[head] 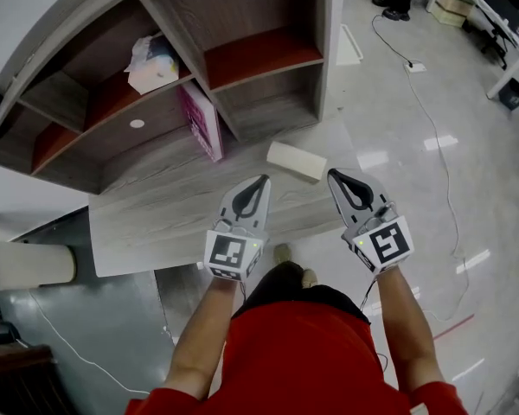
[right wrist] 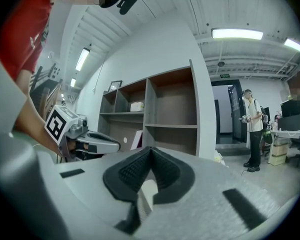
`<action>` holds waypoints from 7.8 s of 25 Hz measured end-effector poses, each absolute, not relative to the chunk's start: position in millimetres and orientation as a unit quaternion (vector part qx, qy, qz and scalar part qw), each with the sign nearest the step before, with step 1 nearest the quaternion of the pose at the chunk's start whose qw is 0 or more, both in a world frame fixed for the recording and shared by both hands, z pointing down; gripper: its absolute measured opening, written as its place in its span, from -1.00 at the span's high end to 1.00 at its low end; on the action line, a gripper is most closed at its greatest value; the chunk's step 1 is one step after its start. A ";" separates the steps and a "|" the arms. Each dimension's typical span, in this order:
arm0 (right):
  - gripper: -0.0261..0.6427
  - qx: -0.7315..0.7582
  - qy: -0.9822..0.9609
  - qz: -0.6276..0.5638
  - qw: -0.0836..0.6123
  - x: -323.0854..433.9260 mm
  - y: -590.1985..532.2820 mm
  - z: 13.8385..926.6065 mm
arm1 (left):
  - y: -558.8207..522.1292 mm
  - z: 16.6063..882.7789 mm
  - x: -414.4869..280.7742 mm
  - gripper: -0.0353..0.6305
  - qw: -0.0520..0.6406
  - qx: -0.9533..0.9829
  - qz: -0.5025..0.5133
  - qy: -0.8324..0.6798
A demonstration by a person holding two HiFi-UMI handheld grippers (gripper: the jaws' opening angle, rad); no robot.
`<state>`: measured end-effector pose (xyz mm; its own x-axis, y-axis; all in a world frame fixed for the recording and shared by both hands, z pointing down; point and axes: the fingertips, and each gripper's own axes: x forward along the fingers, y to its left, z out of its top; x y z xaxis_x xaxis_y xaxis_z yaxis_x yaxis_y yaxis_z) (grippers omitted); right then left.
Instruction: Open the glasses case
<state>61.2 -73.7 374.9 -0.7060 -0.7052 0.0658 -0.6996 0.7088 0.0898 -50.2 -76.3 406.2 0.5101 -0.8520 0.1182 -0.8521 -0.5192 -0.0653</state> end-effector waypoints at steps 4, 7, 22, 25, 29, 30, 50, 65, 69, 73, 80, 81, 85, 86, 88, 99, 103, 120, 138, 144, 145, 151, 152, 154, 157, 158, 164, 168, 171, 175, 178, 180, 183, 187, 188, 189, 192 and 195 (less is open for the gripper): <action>0.91 0.383 -0.921 -0.026 0.070 55.4 -96.4 389.5 | -100.3 426.6 -56.0 0.87 0.004 0.873 0.082 -0.481; 0.91 0.386 -0.919 -0.020 0.082 50.6 -113.1 399.4 | -116.8 443.6 -60.1 0.87 0.018 0.877 0.098 -0.470; 0.90 0.385 -0.908 0.002 0.163 34.9 -156.7 453.2 | -162.3 533.8 -77.2 0.86 0.095 0.877 0.200 -0.426; 0.90 0.379 -0.911 0.012 0.165 38.5 -161.7 464.8 | -166.3 548.3 -80.5 0.86 0.103 0.868 0.223 -0.432; 0.90 0.355 -0.918 0.024 0.177 37.8 -162.3 474.5 | -170.0 560.5 -80.8 0.86 0.117 0.857 0.242 -0.440; 0.90 0.350 -0.919 0.029 0.181 37.6 -162.8 476.6 | -171.8 562.8 -80.7 0.86 0.120 0.854 0.246 -0.442; 0.44 0.294 -0.923 0.048 0.244 33.9 -160.5 535.9 | -170.0 609.3 -69.0 0.48 0.164 0.847 0.321 -0.391; -0.04 0.252 -0.899 0.032 0.358 41.8 -142.2 584.8 | -174.8 616.2 -62.2 0.47 0.187 0.840 0.336 -0.383; -0.09 0.239 -0.892 0.032 0.382 41.5 -140.8 597.1 | -174.2 615.9 -61.5 0.47 0.193 0.840 0.335 -0.380; -0.06 0.236 -0.887 0.022 0.397 41.4 -143.0 603.0 | -174.3 616.3 -61.6 0.47 0.195 0.841 0.335 -0.377; 0.06 0.229 -0.895 0.046 0.379 43.1 -148.8 598.5 | -174.4 616.6 -62.0 0.48 0.196 0.842 0.337 -0.373; 0.06 0.228 -0.898 0.057 0.371 43.3 -149.5 597.4 | -174.2 616.7 -62.1 0.48 0.196 0.842 0.338 -0.372; 0.09 0.230 -0.908 0.098 0.336 45.7 -153.7 591.0 | -174.7 616.9 -61.6 0.48 0.196 0.842 0.338 -0.372; 0.10 0.233 -0.909 0.104 0.329 47.0 -156.0 588.3 | -174.8 617.0 -61.4 0.48 0.196 0.842 0.338 -0.372; 0.16 0.238 -0.911 0.108 0.318 50.0 -160.7 582.0 | -174.8 617.1 -60.6 0.48 0.197 0.842 0.337 -0.373; 0.56 0.294 -0.911 0.096 0.275 65.9 -193.6 558.3 | -175.2 618.5 -60.7 0.48 0.201 0.840 0.338 -0.372; 0.72 0.314 -0.904 0.089 0.276 71.7 -203.1 557.1 | -175.0 618.5 -60.4 0.48 0.201 0.839 0.340 -0.373; 0.79 0.356 -0.884 0.089 0.290 85.6 -238.9 571.1 | -179.4 617.9 -59.7 0.48 0.200 0.833 0.348 -0.381; 0.58 0.330 -0.900 0.065 0.276 84.1 -222.5 552.3 | -177.7 603.2 -65.3 0.48 0.187 0.833 0.336 -0.398; 0.56 0.325 -0.912 0.050 0.243 82.4 -215.6 525.0 | -178.0 563.7 -58.3 0.48 0.168 0.849 0.287 -0.411; 0.56 0.326 -0.914 0.048 0.236 81.4 -214.3 519.2 | -178.0 552.9 -54.7 0.48 0.164 0.853 0.274 -0.413; 0.61 0.338 -0.924 0.029 0.174 71.2 -205.9 472.5 | -183.0 480.1 -35.9 0.48 0.114 0.880 0.182 -0.423; 0.61 0.341 -0.926 0.026 0.163 69.4 -204.4 463.5 | -183.1 467.3 -33.3 0.49 0.104 0.884 0.165 -0.424; 0.64 0.343 -0.928 0.019 0.141 65.7 -200.6 444.2 | -182.4 441.7 -29.0 0.51 0.083 0.891 0.130 -0.427; 0.67 0.344 -0.933 0.007 0.106 60.3 -193.8 414.1 | -180.1 402.7 -24.2 0.57 0.057 0.897 0.077 -0.431; 0.68 0.344 -0.934 0.003 0.095 58.9 -191.2 404.5 | -178.8 390.6 -23.2 0.60 0.049 0.898 0.061 -0.433; 0.77 0.350 -0.936 -0.016 0.041 53.3 -174.9 357.1 | -166.7 342.3 -20.0 0.74 0.029 0.900 0.009 -0.435; 0.83 0.352 -0.935 -0.026 0.014 50.4 -165.0 335.4 | -164.6 315.0 -20.9 0.80 0.003 0.895 -0.027 -0.445; 0.88 0.356 -0.934 -0.032 -0.001 49.2 -159.7 324.6 | -161.3 305.7 -22.3 0.82 -0.007 0.894 -0.042 -0.446; 0.90 0.362 -0.931 -0.038 -0.019 48.4 -153.7 314.0 | -155.4 306.0 -23.2 0.84 -0.004 0.896 -0.041 -0.442; 0.90 0.367 -0.929 -0.044 -0.024 48.3 -152.9 308.2 | -153.6 303.1 -21.7 0.85 -0.010 0.897 -0.043 -0.440; 0.91 0.369 -0.928 -0.047 -0.025 48.8 -152.9 305.0 | -151.8 301.9 -19.8 0.86 -0.015 0.898 -0.044 -0.437; 0.91 0.372 -0.927 -0.048 -0.027 49.5 -153.6 302.8 | -150.4 301.7 -18.7 0.87 -0.016 0.900 -0.044 -0.434; 0.91 0.373 -0.926 -0.047 -0.028 50.1 -153.1 304.4 | -150.1 301.8 -17.6 0.87 -0.018 0.900 -0.043 -0.434; 0.91 0.374 -0.926 -0.046 -0.028 50.3 -152.6 304.9 | -149.8 302.2 -17.3 0.87 -0.018 0.900 -0.042 -0.434; 0.91 0.374 -0.926 -0.045 -0.028 50.6 -152.1 305.2 | -149.5 302.7 -17.0 0.87 -0.017 0.900 -0.041 -0.434; 0.91 0.375 -0.925 -0.044 -0.029 51.7 -151.4 305.2 | -148.9 302.6 -16.2 0.87 -0.016 0.900 -0.041 -0.434; 0.91 0.377 -0.925 -0.045 -0.031 53.0 -151.4 305.0 | -148.1 302.3 -16.3 0.87 -0.018 0.900 -0.041 -0.434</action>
<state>53.0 -151.4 305.0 -0.7141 -0.6942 -0.0901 -0.6996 0.7120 0.0595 -16.3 -148.1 302.3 0.6206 -0.7790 -0.0891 -0.7820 -0.6233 0.0026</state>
